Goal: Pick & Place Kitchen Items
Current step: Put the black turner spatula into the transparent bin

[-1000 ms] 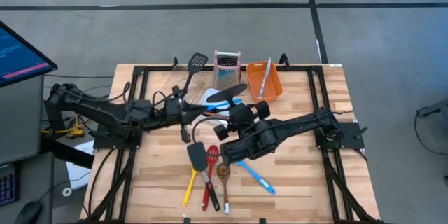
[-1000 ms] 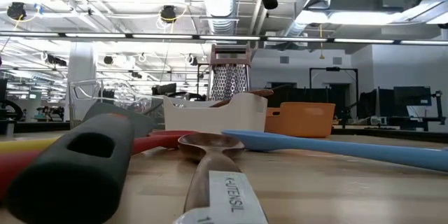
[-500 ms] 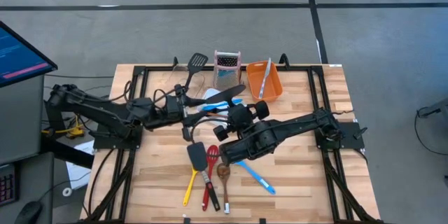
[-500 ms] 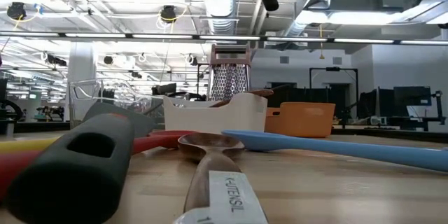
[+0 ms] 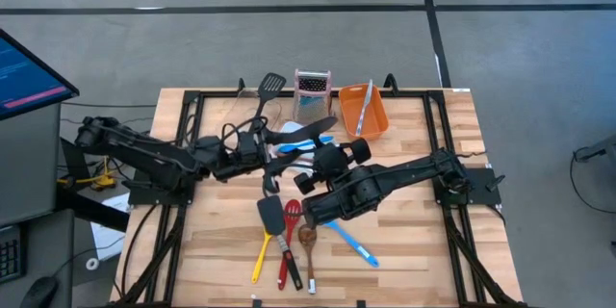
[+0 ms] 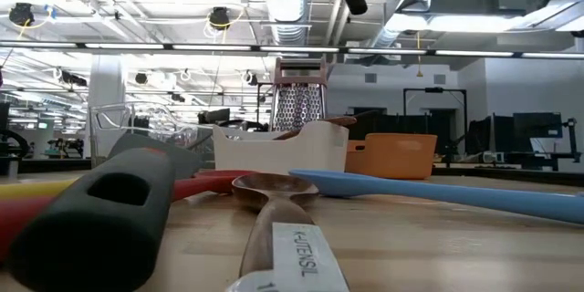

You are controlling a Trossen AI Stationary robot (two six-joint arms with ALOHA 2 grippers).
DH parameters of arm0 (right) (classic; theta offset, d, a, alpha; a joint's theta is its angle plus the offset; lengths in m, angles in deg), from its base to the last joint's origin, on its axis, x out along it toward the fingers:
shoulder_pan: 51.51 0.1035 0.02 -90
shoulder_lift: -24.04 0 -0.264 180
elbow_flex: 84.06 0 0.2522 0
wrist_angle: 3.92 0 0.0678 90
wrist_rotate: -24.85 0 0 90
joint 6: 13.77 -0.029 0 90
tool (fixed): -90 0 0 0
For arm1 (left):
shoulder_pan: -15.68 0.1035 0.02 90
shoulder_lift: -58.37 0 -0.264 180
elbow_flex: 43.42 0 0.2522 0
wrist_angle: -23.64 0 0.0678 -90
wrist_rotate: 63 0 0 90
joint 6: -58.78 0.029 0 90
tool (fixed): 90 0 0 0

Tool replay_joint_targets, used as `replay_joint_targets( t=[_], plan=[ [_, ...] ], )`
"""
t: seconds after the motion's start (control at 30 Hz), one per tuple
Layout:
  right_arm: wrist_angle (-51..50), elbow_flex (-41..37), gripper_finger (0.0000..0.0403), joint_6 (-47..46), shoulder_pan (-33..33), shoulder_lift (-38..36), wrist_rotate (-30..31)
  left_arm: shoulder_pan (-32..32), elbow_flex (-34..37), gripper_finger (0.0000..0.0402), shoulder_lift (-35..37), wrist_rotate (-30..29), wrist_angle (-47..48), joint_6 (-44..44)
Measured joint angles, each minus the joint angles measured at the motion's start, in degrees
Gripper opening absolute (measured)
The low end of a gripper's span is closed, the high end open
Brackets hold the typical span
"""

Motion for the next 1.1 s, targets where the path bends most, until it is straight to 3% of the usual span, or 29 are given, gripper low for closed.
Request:
replay_joint_targets(
  t=[0.37,0.6,0.8,1.0,1.1],
  plan=[
    [0.3,0.0,0.0061,5.0,0.1,0.0,-1.3,1.6,0.0,0.0185,1.5,0.1,-0.5,-0.3],
    [5.2,0.0,0.0061,10.2,0.0,-0.1,-1.3,4.1,0.0,0.016,0.4,2.6,-0.8,-5.0],
    [6.2,0.0,0.0061,10.9,-0.7,-0.1,-1.5,4.5,0.0,0.0115,0.4,4.0,-0.9,-5.1],
    [6.3,0.0,0.0061,10.8,-0.7,-0.1,-1.6,4.5,0.0,0.0024,0.5,4.0,-1.1,-5.1],
    [6.3,0.0,0.0061,10.7,-0.6,-0.2,-1.8,4.5,0.0,0.0008,0.5,3.9,-1.0,-5.0]
  ],
)
